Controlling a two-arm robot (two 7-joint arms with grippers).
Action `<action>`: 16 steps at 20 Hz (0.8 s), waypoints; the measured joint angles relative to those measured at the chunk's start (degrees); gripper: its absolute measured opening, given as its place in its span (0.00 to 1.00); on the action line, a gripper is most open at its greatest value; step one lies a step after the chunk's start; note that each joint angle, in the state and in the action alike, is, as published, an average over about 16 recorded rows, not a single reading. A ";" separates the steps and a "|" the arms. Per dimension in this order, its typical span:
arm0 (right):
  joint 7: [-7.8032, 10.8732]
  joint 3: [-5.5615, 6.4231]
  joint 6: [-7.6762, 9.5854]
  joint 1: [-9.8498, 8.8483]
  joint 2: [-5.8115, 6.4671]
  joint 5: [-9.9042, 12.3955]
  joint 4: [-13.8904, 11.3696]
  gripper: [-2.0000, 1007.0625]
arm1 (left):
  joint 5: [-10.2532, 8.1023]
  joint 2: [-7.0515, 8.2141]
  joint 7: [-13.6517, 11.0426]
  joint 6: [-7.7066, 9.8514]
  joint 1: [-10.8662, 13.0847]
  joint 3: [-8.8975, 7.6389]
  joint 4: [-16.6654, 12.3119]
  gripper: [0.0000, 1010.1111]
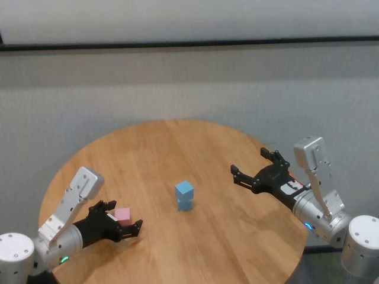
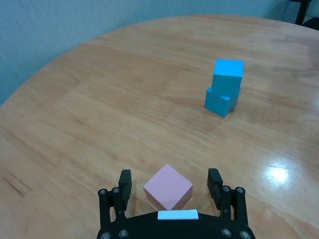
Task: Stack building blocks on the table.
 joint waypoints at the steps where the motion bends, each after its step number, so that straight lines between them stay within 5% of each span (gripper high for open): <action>1: 0.00 0.00 0.00 0.00 0.00 0.00 0.00 1.00 | -0.02 -0.06 -0.05 0.03 -0.03 -0.07 0.09 0.99; 9: 0.00 0.00 0.00 0.00 0.00 0.00 0.00 1.00 | -0.31 -0.39 -0.71 0.11 -0.33 -0.37 0.95 0.95; 16: 0.00 0.00 0.00 0.00 0.00 0.00 0.00 1.00 | -0.43 -0.57 -1.26 0.09 -0.49 -0.21 1.57 0.81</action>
